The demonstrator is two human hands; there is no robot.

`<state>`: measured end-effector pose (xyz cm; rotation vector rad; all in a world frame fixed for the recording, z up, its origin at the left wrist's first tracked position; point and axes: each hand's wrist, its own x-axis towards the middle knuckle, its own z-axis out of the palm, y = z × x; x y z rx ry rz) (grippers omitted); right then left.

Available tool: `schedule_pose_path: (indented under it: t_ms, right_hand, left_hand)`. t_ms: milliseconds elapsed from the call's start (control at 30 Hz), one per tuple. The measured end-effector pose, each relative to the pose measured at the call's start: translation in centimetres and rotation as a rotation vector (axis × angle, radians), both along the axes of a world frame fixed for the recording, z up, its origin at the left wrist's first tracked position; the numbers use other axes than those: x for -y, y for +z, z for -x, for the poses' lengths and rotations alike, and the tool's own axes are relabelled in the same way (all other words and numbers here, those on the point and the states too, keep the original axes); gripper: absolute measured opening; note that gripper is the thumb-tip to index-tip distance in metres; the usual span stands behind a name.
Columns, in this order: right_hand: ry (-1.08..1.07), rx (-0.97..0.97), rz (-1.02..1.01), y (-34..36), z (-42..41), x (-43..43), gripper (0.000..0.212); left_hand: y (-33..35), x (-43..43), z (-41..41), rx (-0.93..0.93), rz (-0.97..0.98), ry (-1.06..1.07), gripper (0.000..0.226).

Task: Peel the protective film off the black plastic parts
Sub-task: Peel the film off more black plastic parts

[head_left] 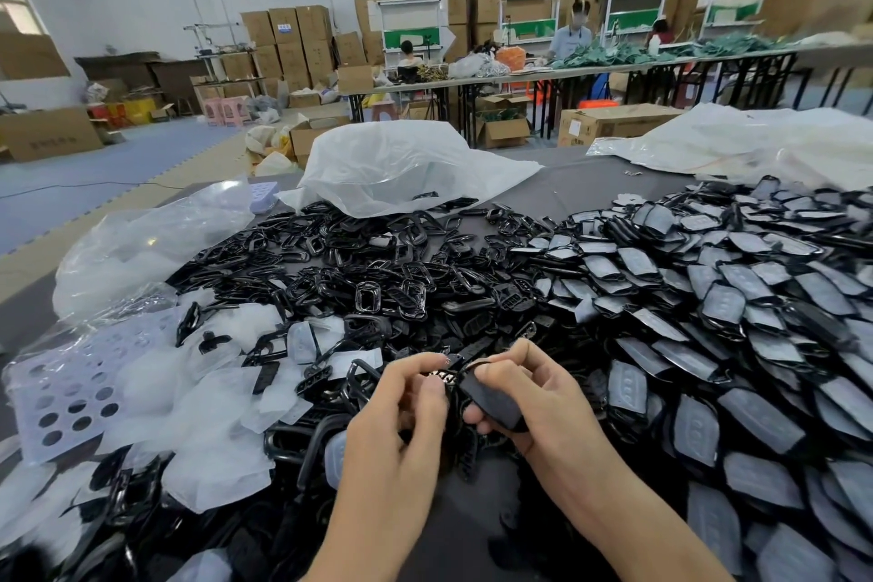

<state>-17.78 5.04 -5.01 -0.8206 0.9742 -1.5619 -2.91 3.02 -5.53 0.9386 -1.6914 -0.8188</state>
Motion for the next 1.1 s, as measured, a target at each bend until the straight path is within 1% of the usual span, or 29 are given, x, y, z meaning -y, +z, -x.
schedule_pose_path:
  t_ms: [100, 200, 233, 267, 300, 433, 533, 567, 633, 667, 733, 767, 800, 833, 867, 900, 967, 1033, 1100]
  right_hand:
    - [0.056, -0.042, 0.016, -0.2, -0.4, 0.0, 0.013]
    - [0.094, -0.082, 0.046, -0.4, -0.6, 0.0, 0.006]
    - [0.099, -0.087, 0.053, -0.5, -0.5, 0.1, 0.008]
    - [0.1, -0.11, 0.057, -0.6, -0.4, 0.2, 0.016]
    - [0.095, -0.156, 0.064, -0.8, -0.4, 0.2, 0.019]
    - [0.06, -0.387, 0.101, -1.1, 0.0, 0.1, 0.026]
    - [0.027, -0.624, 0.113, -1.2, 0.2, -0.2, 0.025]
    - [0.001, -0.665, 0.113, -1.1, 0.2, -0.3, 0.025]
    - [-0.106, -0.667, 0.121, -0.1, 1.1, -0.1, 0.027]
    - [-0.196, -0.621, 0.133, 0.8, 2.2, 0.0, 0.026]
    - [-0.449, -0.452, 0.165, 3.2, 5.7, 0.7, 0.027]
    - [-0.573, -0.367, 0.154, 4.5, 7.6, 1.1, 0.037]
    - [-0.667, -0.294, 0.114, 5.7, 9.2, 1.5, 0.053]
    - [-0.725, -0.237, 0.066, 6.5, 10.3, 1.6, 0.067]
    - [-0.757, -0.21, 0.021, 6.8, 11.0, 1.6, 0.076]
    - [-0.771, -0.229, -0.029, 6.7, 11.0, 1.6, 0.077]
    - [-0.732, -0.388, -0.078, 5.7, 9.6, 1.1, 0.069]
    - [-0.634, -0.643, -0.048, 4.1, 6.8, 0.6, 0.056]
    - [-0.512, -0.92, 0.025, 2.4, 3.5, 0.5, 0.049]
  left_hand:
    - [0.2, 0.2, 0.3, -0.031, -0.124, -0.092, 0.017]
    - [0.1, 0.5, 0.2, -0.066, -0.179, -0.072, 0.014]
    - [0.1, 0.7, 0.1, -0.087, -0.186, -0.041, 0.012]
    - [0.0, 0.9, 0.0, -0.106, -0.186, -0.009, 0.012]
    - [0.0, 1.1, -0.1, -0.113, -0.178, 0.021, 0.013]
    - [0.0, 1.2, -0.2, -0.081, -0.146, 0.053, 0.014]
    - [0.1, 1.2, 0.0, -0.104, -0.164, 0.036, 0.015]
    - [0.1, 1.0, 0.1, -0.117, -0.18, 0.023, 0.016]
    - [0.3, 0.6, 0.3, -0.112, -0.168, -0.002, 0.019]
    - [0.2, 0.4, 0.3, -0.065, -0.13, 0.003, 0.02]
    - [0.0, 0.0, 0.1, 0.087, 0.0, 0.003, 0.019]
    - [-0.3, -0.1, 0.0, 0.183, 0.073, -0.012, 0.02]
    - [-0.6, -0.2, -0.1, 0.301, 0.155, -0.023, 0.022]
    - [-1.0, -0.2, -0.1, 0.427, 0.242, -0.021, 0.026]
    - [-1.4, -0.1, -0.1, 0.55, 0.326, -0.007, 0.032]
    - [-1.7, 0.0, 0.0, 0.655, 0.397, 0.016, 0.038]
    - [-1.9, 0.4, 0.0, 0.814, 0.491, 0.086, 0.043]
    - [-2.3, 1.2, -0.2, 0.935, 0.483, 0.182, 0.055]
    - [-2.5, 2.1, -0.9, 1.013, 0.417, 0.29, 0.064]
